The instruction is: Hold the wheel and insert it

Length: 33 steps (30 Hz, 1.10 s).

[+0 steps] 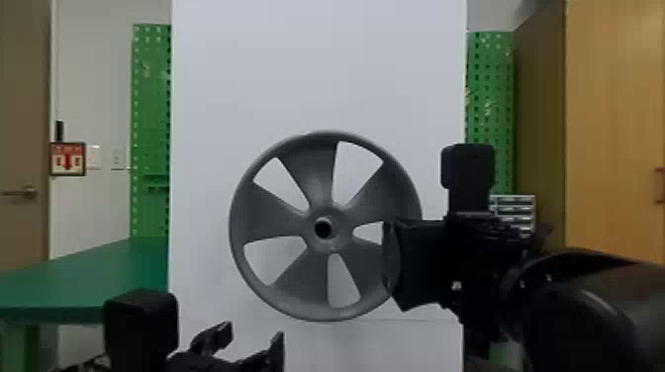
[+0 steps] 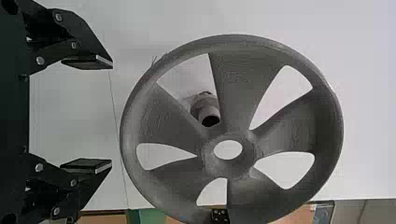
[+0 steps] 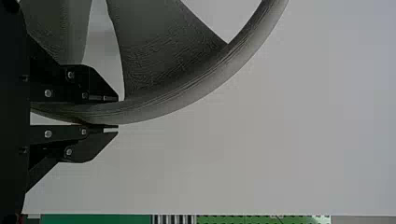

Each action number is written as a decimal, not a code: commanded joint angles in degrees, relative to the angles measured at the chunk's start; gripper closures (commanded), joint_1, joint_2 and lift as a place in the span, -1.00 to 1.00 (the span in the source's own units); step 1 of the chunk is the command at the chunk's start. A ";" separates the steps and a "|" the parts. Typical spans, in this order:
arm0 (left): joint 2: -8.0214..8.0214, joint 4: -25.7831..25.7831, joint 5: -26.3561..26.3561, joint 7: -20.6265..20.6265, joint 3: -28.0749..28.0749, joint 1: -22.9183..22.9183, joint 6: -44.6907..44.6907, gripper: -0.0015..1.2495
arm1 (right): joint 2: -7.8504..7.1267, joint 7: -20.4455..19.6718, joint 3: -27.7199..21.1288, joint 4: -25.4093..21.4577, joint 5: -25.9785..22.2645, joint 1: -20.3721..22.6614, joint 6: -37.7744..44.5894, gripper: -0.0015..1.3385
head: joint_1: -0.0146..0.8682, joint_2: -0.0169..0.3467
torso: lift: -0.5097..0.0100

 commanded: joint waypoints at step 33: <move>0.00 0.58 -0.26 0.08 -0.91 -0.38 -0.08 -0.21 | 0.05 -4.80 3.01 8.32 -3.05 -4.30 -3.00 0.81 | -0.97 -0.70 | -0.91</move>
